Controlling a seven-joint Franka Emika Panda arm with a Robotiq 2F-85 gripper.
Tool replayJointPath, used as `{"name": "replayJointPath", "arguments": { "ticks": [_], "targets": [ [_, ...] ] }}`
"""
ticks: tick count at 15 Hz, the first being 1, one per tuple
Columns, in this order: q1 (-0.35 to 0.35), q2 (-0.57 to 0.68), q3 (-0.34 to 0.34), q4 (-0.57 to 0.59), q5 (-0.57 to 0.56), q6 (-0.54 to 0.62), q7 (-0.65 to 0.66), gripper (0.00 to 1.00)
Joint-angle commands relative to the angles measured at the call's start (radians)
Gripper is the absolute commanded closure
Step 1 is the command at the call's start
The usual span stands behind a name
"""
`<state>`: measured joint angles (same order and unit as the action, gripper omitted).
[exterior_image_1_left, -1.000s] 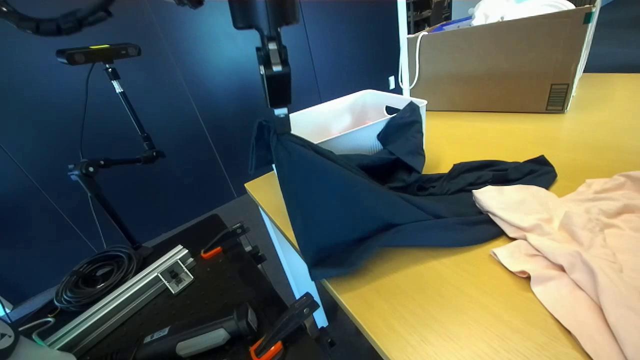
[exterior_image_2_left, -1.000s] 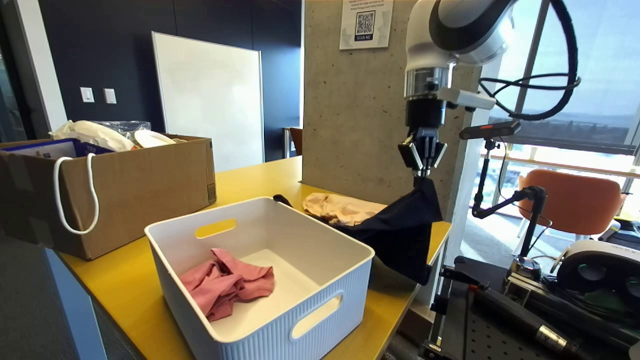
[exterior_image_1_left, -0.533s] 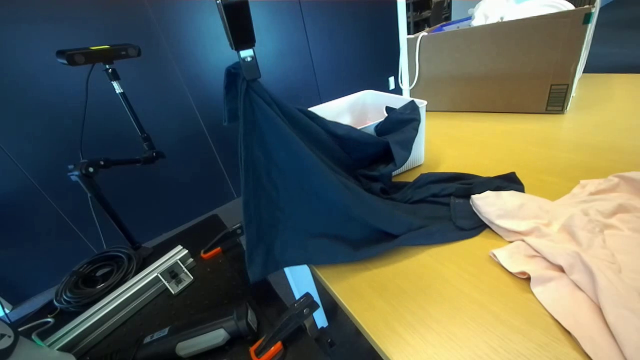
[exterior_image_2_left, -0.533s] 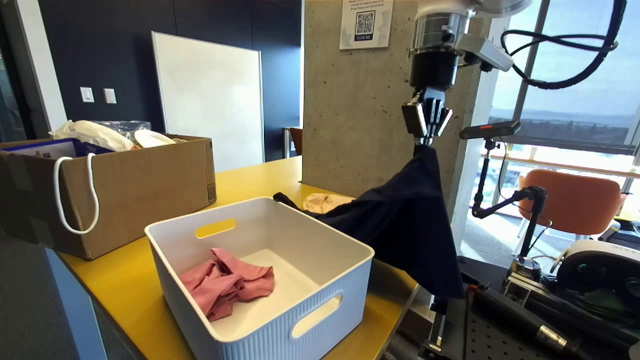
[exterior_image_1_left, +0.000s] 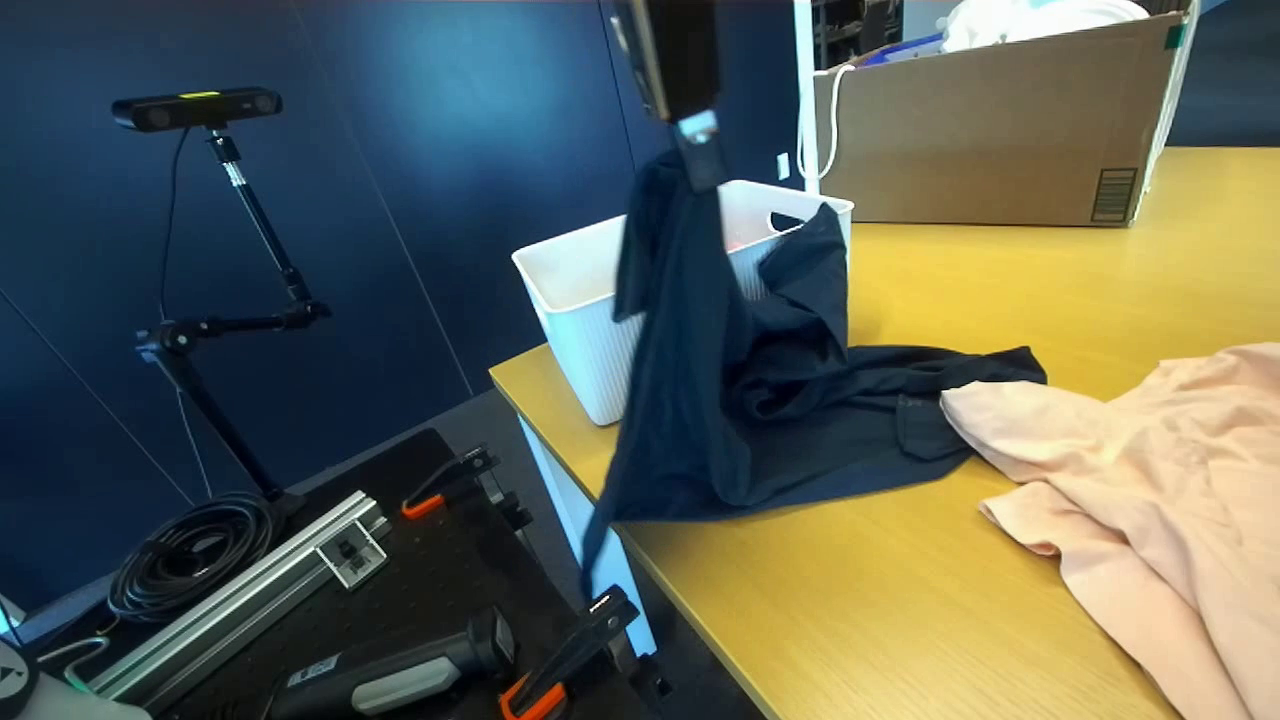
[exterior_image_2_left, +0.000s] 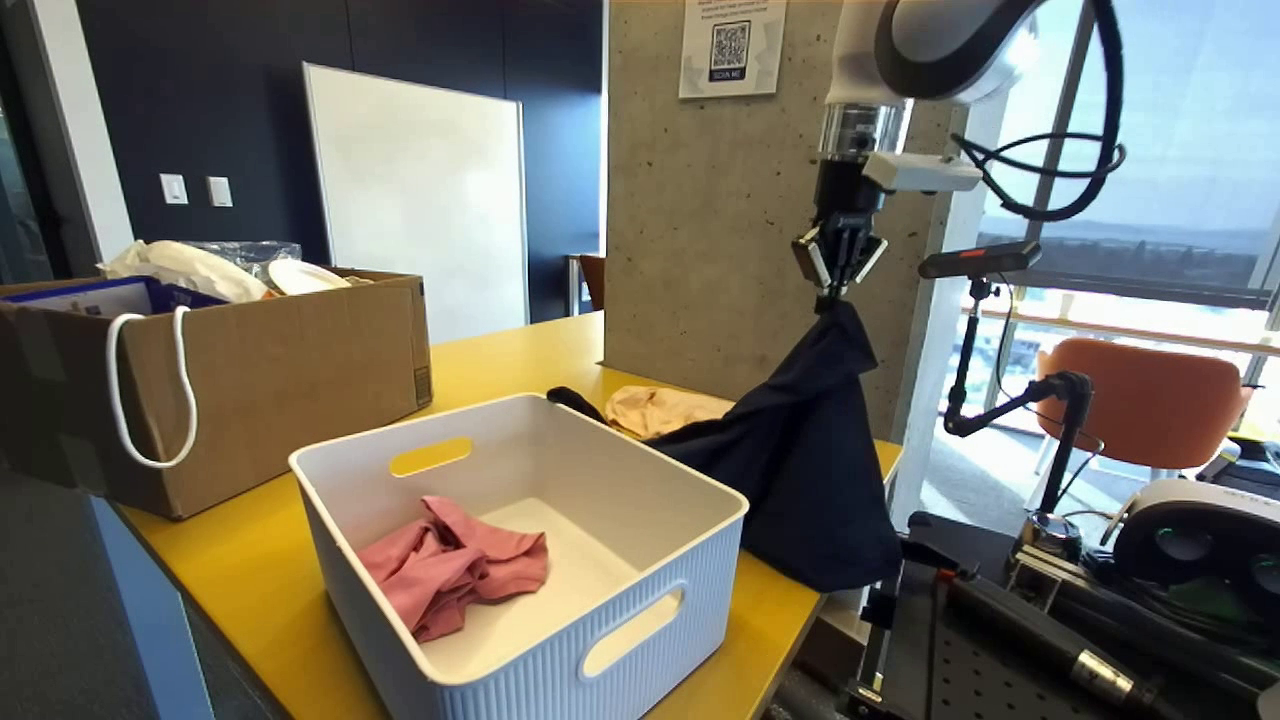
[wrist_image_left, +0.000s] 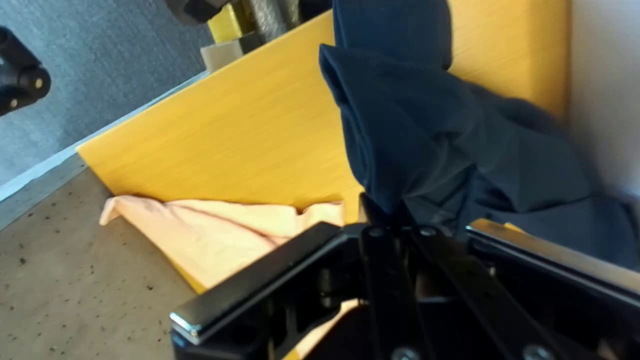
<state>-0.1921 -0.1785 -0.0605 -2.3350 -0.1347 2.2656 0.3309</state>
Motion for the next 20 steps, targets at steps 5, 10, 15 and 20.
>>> {"name": "replayJointPath", "arguments": {
  "ticks": [5, 10, 15, 20],
  "targets": [
    [0.033, 0.475, -0.109, 0.229, -0.446, 0.262, 0.484, 0.99],
    [0.165, 0.582, -0.176, 0.307, -0.436, 0.374, 0.612, 0.99],
    [0.214, 0.693, -0.192, 0.391, -0.346, 0.489, 0.655, 0.99],
    [0.266, 0.727, -0.199, 0.448, -0.171, 0.621, 0.645, 0.99]
  ]
}}
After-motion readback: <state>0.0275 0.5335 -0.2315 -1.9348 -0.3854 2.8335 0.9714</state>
